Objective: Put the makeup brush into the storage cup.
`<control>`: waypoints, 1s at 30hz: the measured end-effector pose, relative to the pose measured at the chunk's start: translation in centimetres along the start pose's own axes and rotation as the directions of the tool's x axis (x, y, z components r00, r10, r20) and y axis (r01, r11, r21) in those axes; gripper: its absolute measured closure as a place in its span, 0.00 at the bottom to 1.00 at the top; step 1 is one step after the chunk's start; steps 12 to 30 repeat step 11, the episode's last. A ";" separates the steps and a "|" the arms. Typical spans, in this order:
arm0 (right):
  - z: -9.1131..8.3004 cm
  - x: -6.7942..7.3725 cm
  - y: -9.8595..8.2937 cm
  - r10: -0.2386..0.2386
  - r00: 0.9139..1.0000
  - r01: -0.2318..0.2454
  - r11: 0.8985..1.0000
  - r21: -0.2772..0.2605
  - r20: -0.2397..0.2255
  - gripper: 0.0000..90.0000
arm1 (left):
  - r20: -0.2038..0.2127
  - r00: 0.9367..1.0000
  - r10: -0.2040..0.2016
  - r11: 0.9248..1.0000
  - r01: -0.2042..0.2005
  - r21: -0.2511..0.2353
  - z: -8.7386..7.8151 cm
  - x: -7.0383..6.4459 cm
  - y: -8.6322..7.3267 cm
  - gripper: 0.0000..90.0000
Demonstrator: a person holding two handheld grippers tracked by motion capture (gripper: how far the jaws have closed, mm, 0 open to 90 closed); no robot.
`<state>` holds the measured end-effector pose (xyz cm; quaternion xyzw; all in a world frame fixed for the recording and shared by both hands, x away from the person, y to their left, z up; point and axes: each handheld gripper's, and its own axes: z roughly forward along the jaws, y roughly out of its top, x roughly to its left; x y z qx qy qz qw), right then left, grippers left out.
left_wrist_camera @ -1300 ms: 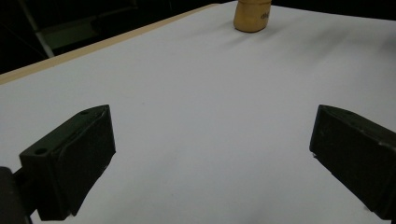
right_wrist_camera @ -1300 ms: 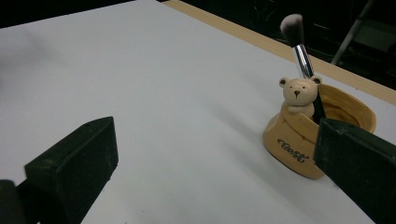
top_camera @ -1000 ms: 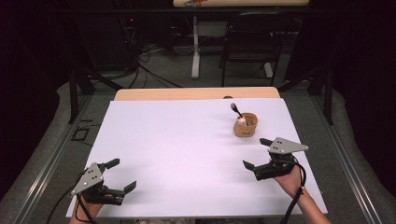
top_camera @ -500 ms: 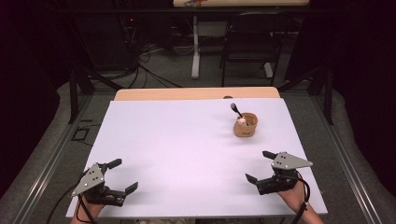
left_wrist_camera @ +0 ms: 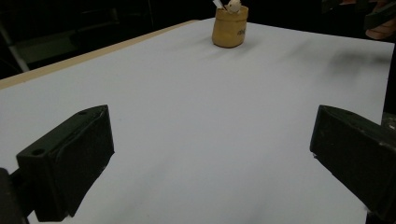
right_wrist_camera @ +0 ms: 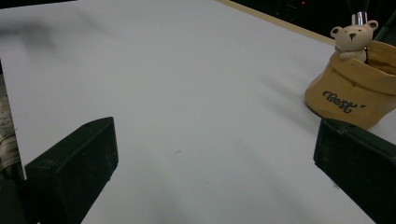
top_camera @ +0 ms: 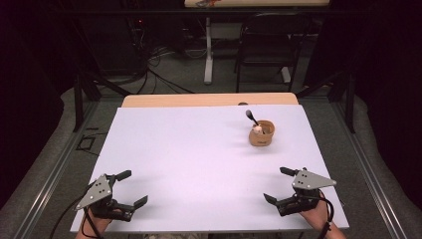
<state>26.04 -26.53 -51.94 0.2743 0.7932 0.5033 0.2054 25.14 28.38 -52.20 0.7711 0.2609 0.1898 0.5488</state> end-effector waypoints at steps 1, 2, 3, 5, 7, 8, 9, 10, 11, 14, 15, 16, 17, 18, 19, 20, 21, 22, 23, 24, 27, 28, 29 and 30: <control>0.0 0.0 0.0 -0.005 1.000 0.005 1.000 0.003 -0.004 0.00 | 0.001 1.000 0.001 1.000 -0.001 0.000 0.0 0.0 0.0 0.00; 0.1 -0.1 0.0 -0.006 1.000 0.006 1.000 0.008 -0.013 0.00 | 0.000 1.000 0.003 1.000 -0.003 0.004 0.0 0.0 0.0 0.00; 0.1 -0.1 -0.1 -0.004 1.000 0.005 1.000 0.013 -0.017 0.00 | -0.004 1.000 0.003 1.000 -0.003 0.006 0.0 0.1 0.0 0.00; 0.1 -0.2 -0.1 -0.001 1.000 0.002 1.000 0.020 -0.022 0.00 | -0.009 1.000 -0.002 1.000 0.002 0.009 0.0 0.2 0.0 0.00; 0.2 -0.3 0.0 0.003 1.000 -0.002 1.000 0.028 -0.027 0.00 | -0.010 1.000 -0.005 1.000 0.005 0.015 0.1 0.3 -0.1 0.00; 0.1 -0.4 0.0 0.003 1.000 -0.003 1.000 0.028 -0.027 0.00 | -0.014 1.000 -0.010 1.000 0.010 0.023 0.2 0.3 -0.1 0.00; 0.1 -0.5 0.0 0.001 1.000 0.000 1.000 0.028 -0.024 0.00 | -0.014 1.000 -0.012 0.999 0.012 0.030 0.3 0.3 -0.1 0.00; 0.1 -0.6 0.0 0.001 1.000 0.000 0.999 0.033 -0.022 0.00 | -0.015 1.000 -0.011 0.999 0.011 0.034 0.3 0.3 -0.1 0.00; 0.1 -0.6 -0.1 0.002 1.000 -0.001 0.999 0.035 -0.018 0.00 | -0.018 1.000 -0.010 0.999 0.011 0.036 0.3 0.4 -0.1 0.00; 0.1 -0.6 -0.1 0.002 1.000 -0.001 0.999 0.035 -0.018 0.00 | -0.018 1.000 -0.010 0.999 0.011 0.036 0.3 0.4 -0.1 0.00; 0.1 -0.6 -0.1 0.002 1.000 -0.001 0.999 0.035 -0.018 0.00 | -0.018 1.000 -0.010 0.999 0.011 0.036 0.3 0.4 -0.1 0.00; 0.1 -0.6 -0.1 0.002 1.000 -0.001 0.999 0.035 -0.018 0.00 | -0.018 1.000 -0.010 0.999 0.011 0.036 0.3 0.4 -0.1 0.00; 0.1 -0.6 -0.1 0.002 1.000 -0.001 0.999 0.035 -0.018 0.00 | -0.018 1.000 -0.010 0.999 0.011 0.036 0.3 0.4 -0.1 0.00; 0.1 -0.6 -0.1 0.002 1.000 -0.001 0.999 0.035 -0.018 0.00 | -0.018 1.000 -0.010 0.999 0.011 0.036 0.3 0.4 -0.1 0.00; 0.1 -0.6 -0.1 0.002 1.000 -0.001 0.999 0.035 -0.018 0.00 | -0.018 1.000 -0.010 0.999 0.011 0.036 0.3 0.4 -0.1 0.00; 0.1 -0.6 -0.1 0.002 1.000 -0.001 0.999 0.035 -0.018 0.00 | -0.018 1.000 -0.010 0.999 0.011 0.036 0.3 0.4 -0.1 0.00; 0.1 -0.6 -0.1 0.002 1.000 -0.001 0.999 0.035 -0.018 0.00 | -0.018 1.000 -0.010 0.999 0.011 0.036 0.3 0.4 -0.1 0.00; 0.1 -0.6 -0.1 0.002 1.000 -0.001 0.999 0.035 -0.018 0.00 | -0.018 1.000 -0.010 0.999 0.011 0.036 0.3 0.4 -0.1 0.00; 0.1 -0.6 -0.1 0.002 1.000 -0.001 0.999 0.035 -0.018 0.00 | -0.018 1.000 -0.010 0.999 0.011 0.036 0.3 0.4 -0.1 0.00; 0.1 -0.6 -0.1 0.002 1.000 -0.001 0.999 0.035 -0.018 0.00 | -0.018 1.000 -0.010 0.999 0.011 0.036 0.3 0.4 -0.1 0.00; 0.1 -0.6 -0.1 0.002 1.000 -0.001 0.999 0.035 -0.018 0.00 | -0.018 1.000 -0.010 0.999 0.011 0.036 0.3 0.4 -0.1 0.00; 0.1 -0.6 -0.1 0.002 1.000 -0.001 0.999 0.035 -0.018 0.00 | -0.018 1.000 -0.010 0.999 0.011 0.036 0.3 0.4 -0.1 0.00; 0.1 -0.6 -0.1 0.002 1.000 -0.001 0.999 0.035 -0.018 0.00 | -0.018 1.000 -0.010 0.999 0.011 0.036 0.3 0.4 -0.1 0.00; 0.1 -0.6 -0.1 0.002 1.000 -0.001 0.999 0.035 -0.018 0.00 | -0.018 1.000 -0.010 0.999 0.011 0.036 0.3 0.4 -0.1 0.00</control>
